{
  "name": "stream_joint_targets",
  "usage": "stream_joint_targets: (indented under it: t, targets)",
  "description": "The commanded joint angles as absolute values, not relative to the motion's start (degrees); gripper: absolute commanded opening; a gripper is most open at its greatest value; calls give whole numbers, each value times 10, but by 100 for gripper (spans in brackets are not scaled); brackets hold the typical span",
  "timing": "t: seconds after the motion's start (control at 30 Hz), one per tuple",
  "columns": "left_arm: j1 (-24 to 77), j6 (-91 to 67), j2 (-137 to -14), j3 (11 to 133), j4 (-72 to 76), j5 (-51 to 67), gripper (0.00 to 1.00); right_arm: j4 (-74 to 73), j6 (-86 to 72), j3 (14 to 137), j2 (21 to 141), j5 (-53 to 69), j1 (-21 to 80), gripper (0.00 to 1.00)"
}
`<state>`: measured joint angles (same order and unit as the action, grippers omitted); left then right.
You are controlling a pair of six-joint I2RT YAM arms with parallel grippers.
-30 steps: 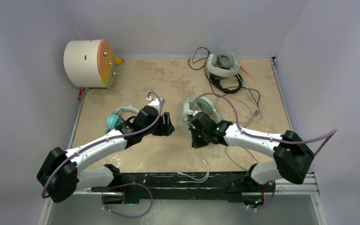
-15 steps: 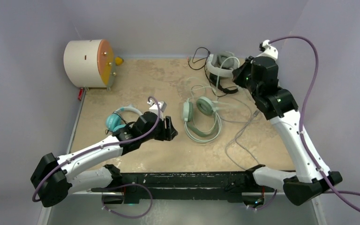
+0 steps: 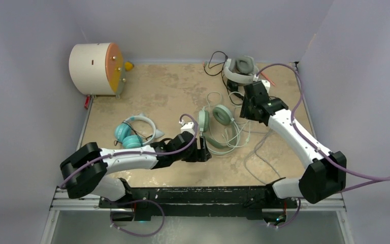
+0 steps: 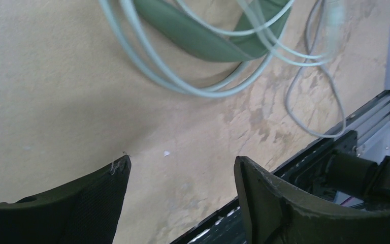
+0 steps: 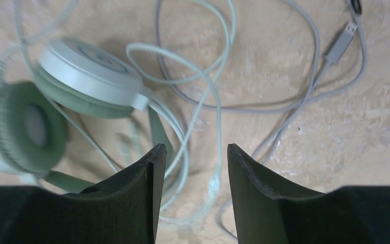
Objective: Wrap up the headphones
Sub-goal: Untie the headphones cable from the headphones.
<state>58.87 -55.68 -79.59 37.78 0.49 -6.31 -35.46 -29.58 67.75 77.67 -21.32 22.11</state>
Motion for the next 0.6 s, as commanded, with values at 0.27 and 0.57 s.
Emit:
stream_joint_targets:
  t: [0.27, 0.57]
  targets:
    - [513, -566, -892, 453, 90, -17, 59, -270, -210, 583, 828, -35, 220, 57]
    - [434, -495, -930, 473, 94, 16, 26, -174, -245, 494, 851, 117, 264, 58]
